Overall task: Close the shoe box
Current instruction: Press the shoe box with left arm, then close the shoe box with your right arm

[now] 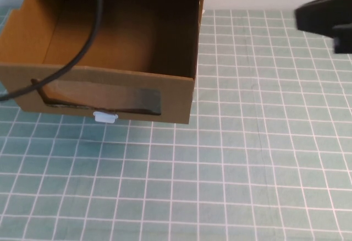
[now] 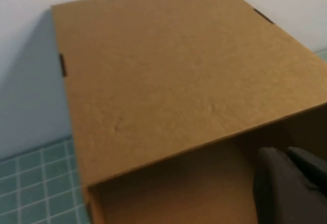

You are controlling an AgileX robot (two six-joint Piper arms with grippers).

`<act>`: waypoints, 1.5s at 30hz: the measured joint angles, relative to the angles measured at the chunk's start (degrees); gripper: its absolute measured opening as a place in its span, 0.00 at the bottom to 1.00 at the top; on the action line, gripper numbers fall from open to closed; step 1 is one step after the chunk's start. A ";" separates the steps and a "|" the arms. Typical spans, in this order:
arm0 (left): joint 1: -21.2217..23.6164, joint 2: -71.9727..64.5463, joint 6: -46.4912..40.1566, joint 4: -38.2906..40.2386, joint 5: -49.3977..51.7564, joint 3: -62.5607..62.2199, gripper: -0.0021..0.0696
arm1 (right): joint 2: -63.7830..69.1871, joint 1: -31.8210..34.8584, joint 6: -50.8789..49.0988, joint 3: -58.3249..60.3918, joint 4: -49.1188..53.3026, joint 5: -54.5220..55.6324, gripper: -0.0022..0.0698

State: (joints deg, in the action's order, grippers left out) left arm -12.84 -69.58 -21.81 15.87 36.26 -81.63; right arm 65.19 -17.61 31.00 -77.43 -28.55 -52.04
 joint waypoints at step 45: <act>6.60 -38.97 -10.69 30.48 20.49 -29.55 0.02 | 31.39 -52.10 -22.02 -1.04 62.25 20.22 0.01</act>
State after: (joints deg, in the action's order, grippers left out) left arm -6.24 -108.55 -32.50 46.35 56.75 -111.18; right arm 96.57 -69.71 8.98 -78.47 33.70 -31.82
